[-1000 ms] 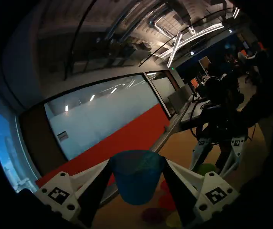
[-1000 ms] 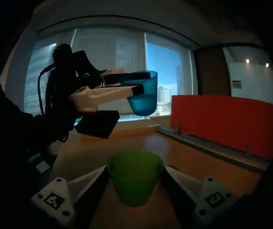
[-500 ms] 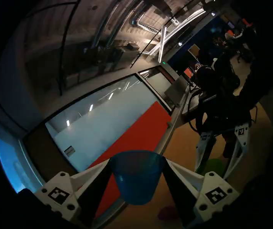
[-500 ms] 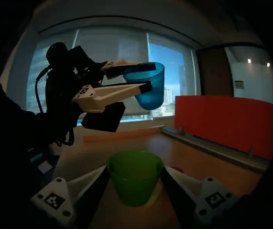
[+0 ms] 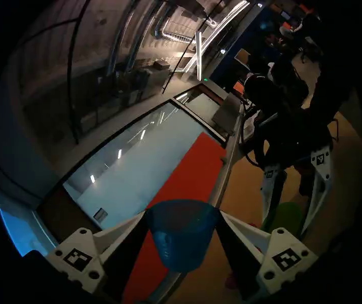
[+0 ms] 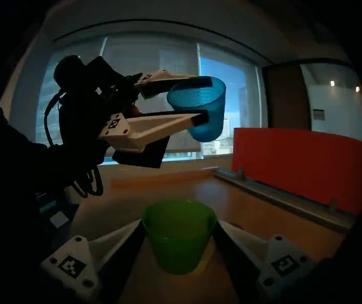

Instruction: Pour water

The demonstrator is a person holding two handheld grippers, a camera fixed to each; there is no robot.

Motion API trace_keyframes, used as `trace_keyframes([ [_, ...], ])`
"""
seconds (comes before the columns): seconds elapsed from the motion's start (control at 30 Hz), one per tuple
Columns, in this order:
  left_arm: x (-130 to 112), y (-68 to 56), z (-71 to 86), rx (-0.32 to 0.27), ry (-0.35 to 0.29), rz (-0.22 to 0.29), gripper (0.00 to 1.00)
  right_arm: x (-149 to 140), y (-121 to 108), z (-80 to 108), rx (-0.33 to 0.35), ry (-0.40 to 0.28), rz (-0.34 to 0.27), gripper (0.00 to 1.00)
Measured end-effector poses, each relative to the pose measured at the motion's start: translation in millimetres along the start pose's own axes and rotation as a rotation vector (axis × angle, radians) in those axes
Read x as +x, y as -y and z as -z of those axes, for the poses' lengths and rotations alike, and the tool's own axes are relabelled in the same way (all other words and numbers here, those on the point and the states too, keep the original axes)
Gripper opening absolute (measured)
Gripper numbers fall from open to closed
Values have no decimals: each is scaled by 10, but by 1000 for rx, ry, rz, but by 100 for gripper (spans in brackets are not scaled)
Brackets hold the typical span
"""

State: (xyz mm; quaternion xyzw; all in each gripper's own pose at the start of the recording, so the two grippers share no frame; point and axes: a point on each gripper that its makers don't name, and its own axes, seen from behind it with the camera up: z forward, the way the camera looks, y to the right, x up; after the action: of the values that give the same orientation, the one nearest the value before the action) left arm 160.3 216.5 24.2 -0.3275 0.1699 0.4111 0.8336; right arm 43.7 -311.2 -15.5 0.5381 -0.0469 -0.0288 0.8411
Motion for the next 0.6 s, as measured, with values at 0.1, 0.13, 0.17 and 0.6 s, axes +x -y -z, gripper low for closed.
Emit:
trace_keyframes([
  [0.1,4,-16,-10,-7,0,-24,88,1,-4,0,0,1,0,91],
  [0.13,4,-21,-12,-9,0,-32,88,-1,-6,1,0,1,0,91],
  [0.17,4,-26,-13,-11,0,-41,88,-3,-9,3,-1,1,0,91],
  [0.6,6,-21,-27,-15,6,-121,88,-17,-39,10,-2,0,3,90],
])
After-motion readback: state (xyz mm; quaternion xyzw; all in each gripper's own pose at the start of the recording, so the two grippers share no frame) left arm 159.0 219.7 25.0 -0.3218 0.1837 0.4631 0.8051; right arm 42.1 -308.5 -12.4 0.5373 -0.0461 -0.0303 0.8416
